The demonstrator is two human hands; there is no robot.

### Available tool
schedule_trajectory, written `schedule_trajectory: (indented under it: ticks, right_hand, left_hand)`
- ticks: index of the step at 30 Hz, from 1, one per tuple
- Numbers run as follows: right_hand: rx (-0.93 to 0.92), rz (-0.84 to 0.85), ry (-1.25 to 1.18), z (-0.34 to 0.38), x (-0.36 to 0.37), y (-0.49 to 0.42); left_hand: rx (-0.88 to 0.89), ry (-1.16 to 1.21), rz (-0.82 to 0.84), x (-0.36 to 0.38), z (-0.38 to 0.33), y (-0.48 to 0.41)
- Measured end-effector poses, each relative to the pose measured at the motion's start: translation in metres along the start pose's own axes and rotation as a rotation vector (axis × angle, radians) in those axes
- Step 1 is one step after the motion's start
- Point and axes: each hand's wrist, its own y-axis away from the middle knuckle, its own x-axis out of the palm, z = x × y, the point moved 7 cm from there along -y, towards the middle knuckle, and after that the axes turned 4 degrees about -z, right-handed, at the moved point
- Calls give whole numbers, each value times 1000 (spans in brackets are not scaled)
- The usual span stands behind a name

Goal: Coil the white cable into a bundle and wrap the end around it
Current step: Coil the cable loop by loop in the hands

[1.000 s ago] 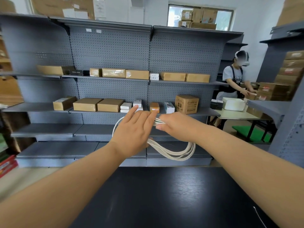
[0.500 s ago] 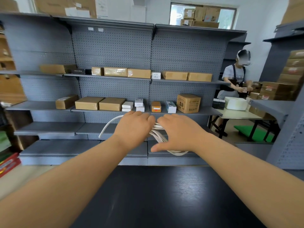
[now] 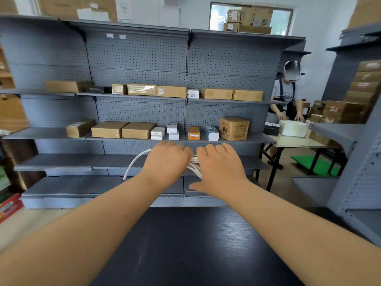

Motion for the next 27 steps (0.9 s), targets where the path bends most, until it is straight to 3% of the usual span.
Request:
schedule_trajectory:
  ticks: [8, 13, 19, 27]
  right_hand:
    - [-32, -171, 64, -4, 9, -5]
    - [-128, 0, 12, 0, 22, -7]
    - [-136, 32, 89, -4, 26, -10]
    - [-139, 117, 111, -17, 30, -5]
  left_hand:
    - [9, -4, 39, 0, 0, 5]
    - [48, -3, 48, 2, -4, 8]
    - [56, 45, -6, 1, -6, 7]
    - [-182, 315, 342, 18, 14, 17]
